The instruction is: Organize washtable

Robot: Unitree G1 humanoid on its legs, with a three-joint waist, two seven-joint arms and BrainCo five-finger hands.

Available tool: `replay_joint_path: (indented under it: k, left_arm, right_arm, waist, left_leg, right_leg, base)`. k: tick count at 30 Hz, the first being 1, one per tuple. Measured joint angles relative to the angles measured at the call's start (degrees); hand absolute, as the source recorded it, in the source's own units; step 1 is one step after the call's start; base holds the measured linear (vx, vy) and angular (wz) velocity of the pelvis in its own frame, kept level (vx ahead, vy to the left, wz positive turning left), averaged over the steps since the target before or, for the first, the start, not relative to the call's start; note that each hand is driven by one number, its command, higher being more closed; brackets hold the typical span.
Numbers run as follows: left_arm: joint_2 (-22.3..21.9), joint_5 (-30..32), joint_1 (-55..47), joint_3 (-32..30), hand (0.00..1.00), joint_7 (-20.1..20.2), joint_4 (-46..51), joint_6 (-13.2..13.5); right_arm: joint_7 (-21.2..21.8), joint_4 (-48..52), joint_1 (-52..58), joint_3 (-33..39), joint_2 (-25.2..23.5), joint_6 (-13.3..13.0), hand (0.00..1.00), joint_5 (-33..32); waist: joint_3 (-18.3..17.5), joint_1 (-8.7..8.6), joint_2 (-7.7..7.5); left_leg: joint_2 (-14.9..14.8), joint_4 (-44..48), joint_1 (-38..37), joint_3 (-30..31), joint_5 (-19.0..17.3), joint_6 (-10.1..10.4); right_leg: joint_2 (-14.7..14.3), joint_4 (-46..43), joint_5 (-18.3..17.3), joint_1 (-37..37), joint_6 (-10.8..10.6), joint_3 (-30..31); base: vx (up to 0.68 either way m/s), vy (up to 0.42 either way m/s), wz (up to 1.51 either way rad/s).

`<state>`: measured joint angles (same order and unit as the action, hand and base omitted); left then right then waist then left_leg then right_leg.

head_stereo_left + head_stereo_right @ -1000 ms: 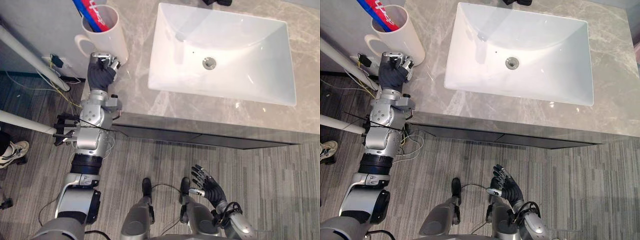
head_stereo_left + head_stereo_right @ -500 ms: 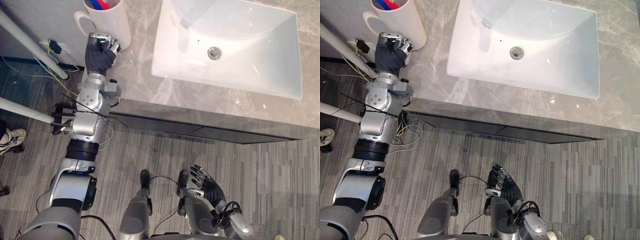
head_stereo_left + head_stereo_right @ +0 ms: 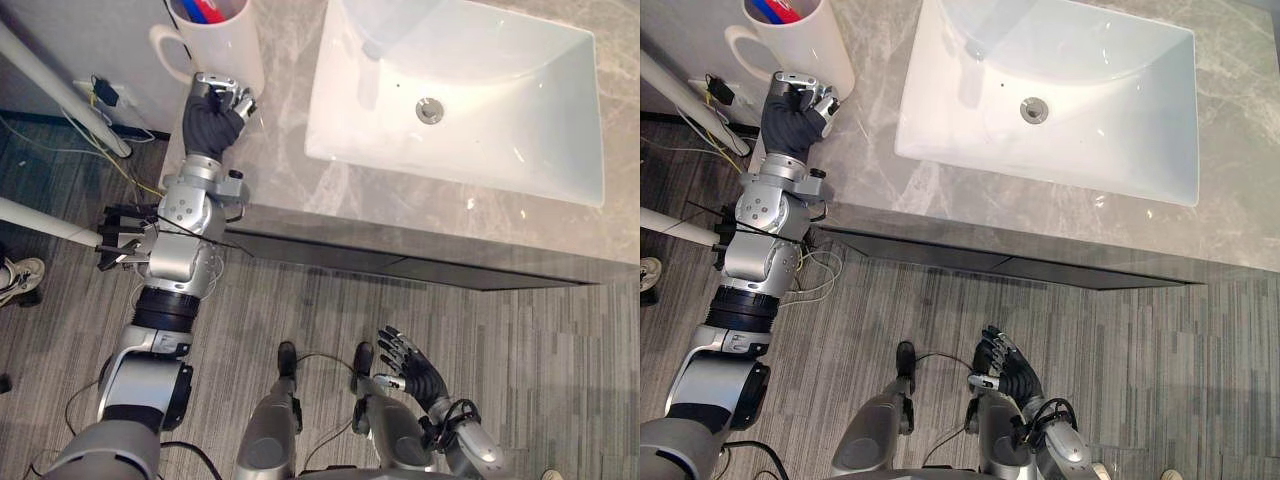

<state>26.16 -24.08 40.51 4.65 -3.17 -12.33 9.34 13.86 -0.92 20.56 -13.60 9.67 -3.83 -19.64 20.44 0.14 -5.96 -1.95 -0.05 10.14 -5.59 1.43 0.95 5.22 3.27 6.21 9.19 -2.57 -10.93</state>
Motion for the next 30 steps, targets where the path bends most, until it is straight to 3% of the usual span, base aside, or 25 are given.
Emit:
replay_joint_path:
  k: [3, 13, 26, 30]
  left_arm:
    - [-0.1, 0.0, -1.8, 0.4, 1.0, 0.1, -0.2, 0.0]
    - [-1.3, 0.0, -1.0, 1.7, 1.0, -0.8, -3.3, -0.1]
    - [-1.3, -1.9, 0.5, 1.1, 1.0, -2.2, -4.5, -0.1]
    - [-2.4, -2.3, 0.1, -1.9, 1.0, -2.2, -5.0, -0.2]
  right_arm:
    - [0.1, -0.3, -0.2, -0.8, -0.3, 0.0, 0.0, 0.0]
    - [0.0, -1.1, 0.2, -0.4, -0.2, 0.0, 0.0, 0.1]
    - [-0.1, -1.7, 0.2, -0.1, -0.2, 0.0, 0.0, 0.7]
    - [-0.1, -2.3, 0.2, 0.8, -0.2, 0.0, 0.0, 1.2]
  waist:
    - [-1.9, -1.0, -0.31]
    - [-3.8, -1.71, -0.13]
    - [-4.0, -1.07, 0.43]
    - [-4.1, -0.98, 0.82]
  left_leg:
    - [0.1, 0.0, 0.1, 0.1, 0.0, 0.0]
    - [0.0, -0.1, 0.2, 0.2, 0.0, 0.0]
    - [0.0, 0.1, 1.1, -0.7, 0.0, 0.0]
    - [0.0, 0.1, 1.0, -0.7, 0.0, 0.0]
  right_leg:
    - [0.0, 0.1, 0.0, 0.0, 0.0, 0.0]
    - [-0.1, 0.5, 0.4, 0.0, -0.1, 0.1]
    - [-0.1, 0.8, 0.9, 1.2, -0.1, 0.7]
    - [-0.1, 0.8, 0.9, 1.1, -0.1, 0.8]
  base:
    - [0.0, 0.0, 0.0]
    - [0.0, 0.0, 0.0]
    - [0.0, 0.005, -0.02]
    - [0.0, 0.0, 0.0]
